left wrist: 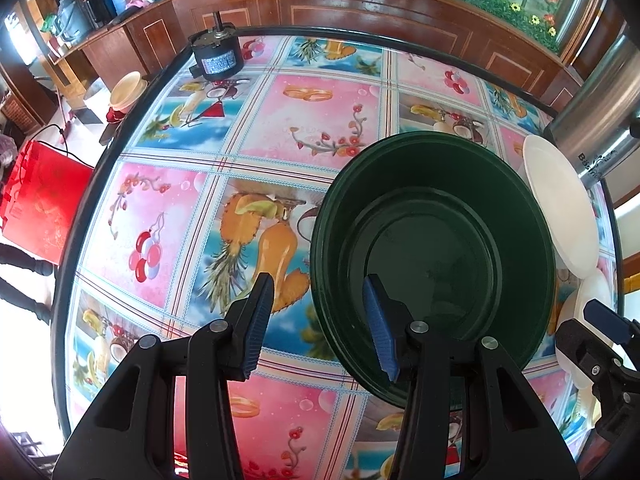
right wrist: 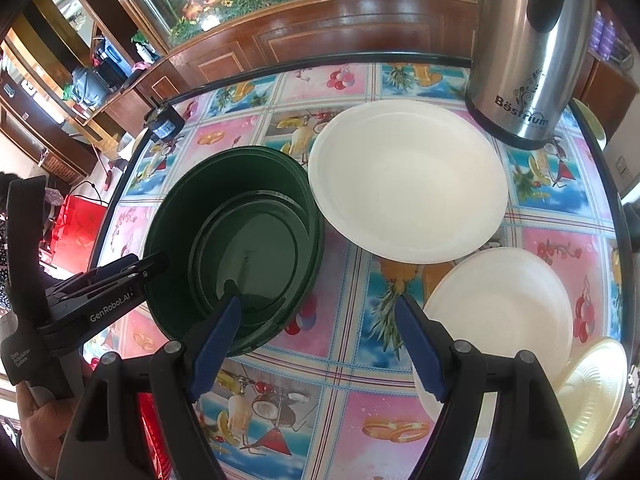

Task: Organize plates and bowls
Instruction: 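Lower the left tool onto the green basin rim and close it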

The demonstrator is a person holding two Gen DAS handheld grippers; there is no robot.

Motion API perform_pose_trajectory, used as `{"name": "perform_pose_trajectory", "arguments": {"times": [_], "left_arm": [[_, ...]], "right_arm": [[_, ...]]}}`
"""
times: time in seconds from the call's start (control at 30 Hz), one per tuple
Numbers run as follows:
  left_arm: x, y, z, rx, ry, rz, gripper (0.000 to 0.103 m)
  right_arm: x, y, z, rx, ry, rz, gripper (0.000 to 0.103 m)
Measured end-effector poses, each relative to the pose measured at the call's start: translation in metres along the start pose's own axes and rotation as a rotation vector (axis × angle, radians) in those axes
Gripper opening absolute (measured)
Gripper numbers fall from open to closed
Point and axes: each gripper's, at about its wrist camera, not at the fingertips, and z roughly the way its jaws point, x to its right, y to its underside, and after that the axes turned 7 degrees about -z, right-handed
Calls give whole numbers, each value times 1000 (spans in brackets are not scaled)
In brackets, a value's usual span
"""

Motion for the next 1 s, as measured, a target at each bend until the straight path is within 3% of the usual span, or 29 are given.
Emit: {"name": "perform_pose_trajectory", "arguments": {"times": [0.9,1.0], "left_arm": [[-5,-15,27,-88,24,-39,46],[-4,-16,28,-95,34,-39,46]], "right_arm": [[1,-17,27,-51,-46,-18,79],[2,-17,28,-57,-45,-19,71]]}}
